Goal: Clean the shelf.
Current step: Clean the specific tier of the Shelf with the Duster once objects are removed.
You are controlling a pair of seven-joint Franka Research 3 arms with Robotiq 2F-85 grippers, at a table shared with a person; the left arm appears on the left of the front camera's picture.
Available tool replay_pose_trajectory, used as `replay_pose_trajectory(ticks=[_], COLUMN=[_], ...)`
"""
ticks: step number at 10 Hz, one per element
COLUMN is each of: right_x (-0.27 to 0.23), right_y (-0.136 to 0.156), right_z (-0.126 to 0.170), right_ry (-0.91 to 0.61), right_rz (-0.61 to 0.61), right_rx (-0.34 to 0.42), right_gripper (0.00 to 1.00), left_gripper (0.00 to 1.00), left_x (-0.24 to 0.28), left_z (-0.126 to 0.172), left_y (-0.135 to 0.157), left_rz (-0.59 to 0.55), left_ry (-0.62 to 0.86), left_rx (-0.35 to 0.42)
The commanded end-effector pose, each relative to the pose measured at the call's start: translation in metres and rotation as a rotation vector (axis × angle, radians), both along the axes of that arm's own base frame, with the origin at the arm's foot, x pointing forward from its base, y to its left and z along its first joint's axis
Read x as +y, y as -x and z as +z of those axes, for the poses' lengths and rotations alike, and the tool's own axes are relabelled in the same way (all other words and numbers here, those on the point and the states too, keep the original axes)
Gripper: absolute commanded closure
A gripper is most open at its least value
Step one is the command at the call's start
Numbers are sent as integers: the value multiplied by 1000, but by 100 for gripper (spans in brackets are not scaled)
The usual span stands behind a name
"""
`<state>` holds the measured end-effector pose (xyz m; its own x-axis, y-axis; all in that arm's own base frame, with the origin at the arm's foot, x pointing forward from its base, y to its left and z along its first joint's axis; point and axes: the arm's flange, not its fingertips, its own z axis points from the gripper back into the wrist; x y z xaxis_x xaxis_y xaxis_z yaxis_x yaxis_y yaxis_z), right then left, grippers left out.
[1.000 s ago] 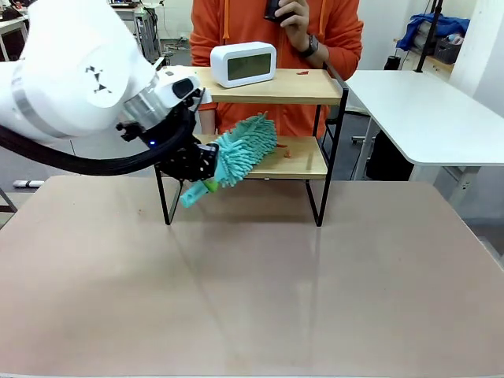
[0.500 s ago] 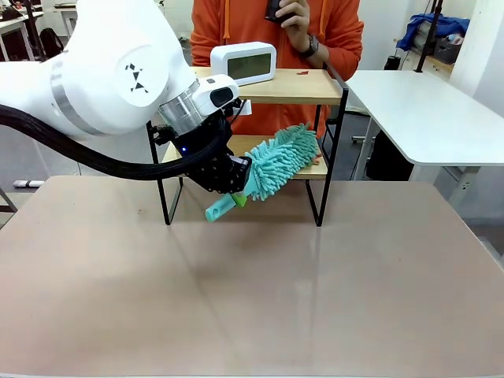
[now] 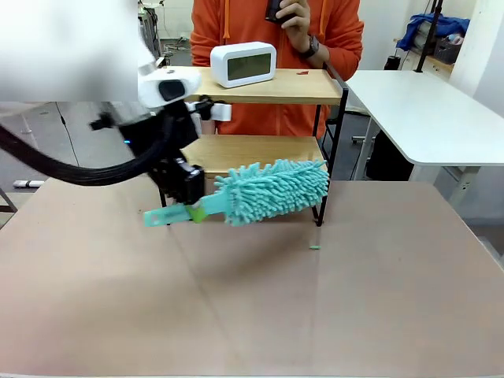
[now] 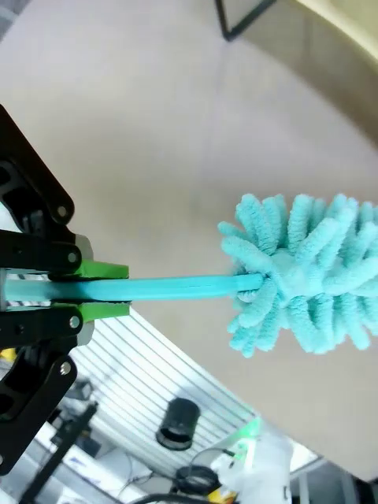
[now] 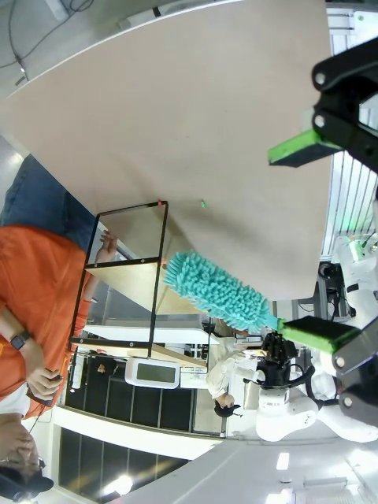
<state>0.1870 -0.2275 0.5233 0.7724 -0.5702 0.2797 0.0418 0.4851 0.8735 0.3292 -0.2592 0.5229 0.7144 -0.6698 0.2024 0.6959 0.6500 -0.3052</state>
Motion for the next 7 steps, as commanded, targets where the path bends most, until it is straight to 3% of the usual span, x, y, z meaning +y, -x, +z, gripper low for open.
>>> replay_pose_trajectory(ticks=[1,7], right_x=[0,0], right_y=[-2,-2], right_z=[2,2], right_ry=[-3,-3], right_rz=[8,8], right_rx=[-36,-36], right_gripper=[0,0], left_gripper=[98,98], left_x=[37,60], left_z=[7,16], left_y=[17,21], left_rz=[59,114], left_ry=[12,72], left_rx=[-60,-61])
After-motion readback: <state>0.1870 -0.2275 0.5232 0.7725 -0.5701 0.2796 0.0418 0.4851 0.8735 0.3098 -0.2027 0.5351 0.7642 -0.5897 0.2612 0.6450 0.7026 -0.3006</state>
